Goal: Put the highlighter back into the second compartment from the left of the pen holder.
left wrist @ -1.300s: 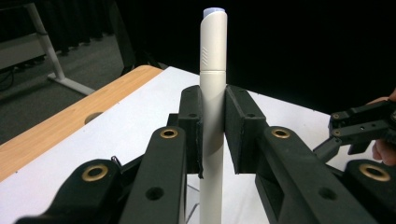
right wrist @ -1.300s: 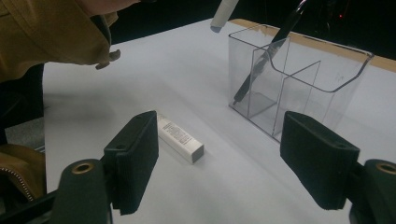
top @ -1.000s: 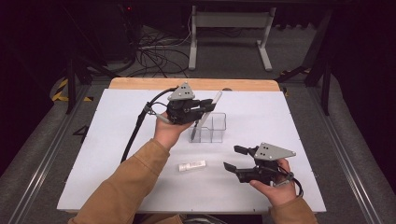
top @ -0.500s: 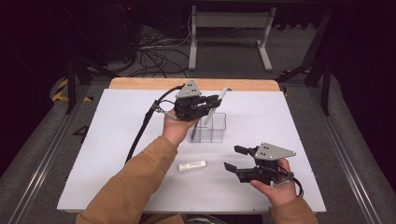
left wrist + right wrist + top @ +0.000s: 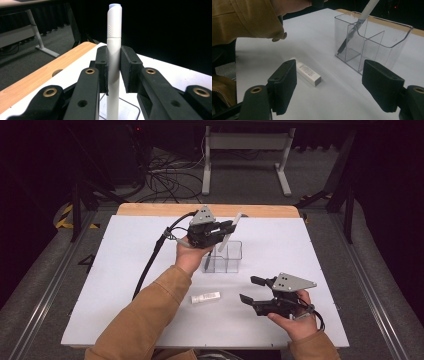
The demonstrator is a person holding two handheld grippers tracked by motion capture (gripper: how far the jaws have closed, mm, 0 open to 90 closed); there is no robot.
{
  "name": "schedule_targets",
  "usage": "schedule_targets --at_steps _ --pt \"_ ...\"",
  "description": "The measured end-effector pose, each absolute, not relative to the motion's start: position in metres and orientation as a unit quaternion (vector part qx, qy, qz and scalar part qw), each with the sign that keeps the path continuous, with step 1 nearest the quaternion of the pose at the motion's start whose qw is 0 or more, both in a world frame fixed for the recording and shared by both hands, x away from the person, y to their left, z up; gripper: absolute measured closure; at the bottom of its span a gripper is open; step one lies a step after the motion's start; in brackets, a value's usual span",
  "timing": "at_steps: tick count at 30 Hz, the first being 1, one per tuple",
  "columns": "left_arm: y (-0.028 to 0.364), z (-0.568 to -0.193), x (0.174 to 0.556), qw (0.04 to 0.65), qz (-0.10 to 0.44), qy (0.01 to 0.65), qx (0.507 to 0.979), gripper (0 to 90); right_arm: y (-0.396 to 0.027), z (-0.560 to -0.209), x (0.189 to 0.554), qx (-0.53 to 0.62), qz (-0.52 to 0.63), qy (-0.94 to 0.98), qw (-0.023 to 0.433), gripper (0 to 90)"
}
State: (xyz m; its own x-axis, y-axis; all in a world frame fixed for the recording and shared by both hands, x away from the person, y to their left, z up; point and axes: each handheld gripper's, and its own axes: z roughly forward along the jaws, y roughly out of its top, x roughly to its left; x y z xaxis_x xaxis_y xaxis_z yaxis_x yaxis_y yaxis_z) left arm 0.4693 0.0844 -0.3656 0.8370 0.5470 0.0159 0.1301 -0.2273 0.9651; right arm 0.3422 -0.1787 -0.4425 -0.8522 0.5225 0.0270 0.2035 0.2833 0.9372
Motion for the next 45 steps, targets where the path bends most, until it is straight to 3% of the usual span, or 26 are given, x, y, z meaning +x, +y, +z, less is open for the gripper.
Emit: schedule_targets --at_steps 31,39,45 --pt "0.091 -0.389 0.47 0.542 0.15 0.223 0.796 77.0 -0.178 -0.443 0.343 0.229 0.553 0.788 0.146 29.0" --pt "0.1 -0.376 0.45 0.516 0.194 0.207 0.808 35.3 -0.179 -0.442 0.343 0.229 0.554 0.787 0.147 29.0" --pt "0.121 -0.364 0.434 0.524 0.188 0.214 0.803 19.1 -0.18 -0.442 0.343 0.231 0.552 0.788 0.147 29.0"
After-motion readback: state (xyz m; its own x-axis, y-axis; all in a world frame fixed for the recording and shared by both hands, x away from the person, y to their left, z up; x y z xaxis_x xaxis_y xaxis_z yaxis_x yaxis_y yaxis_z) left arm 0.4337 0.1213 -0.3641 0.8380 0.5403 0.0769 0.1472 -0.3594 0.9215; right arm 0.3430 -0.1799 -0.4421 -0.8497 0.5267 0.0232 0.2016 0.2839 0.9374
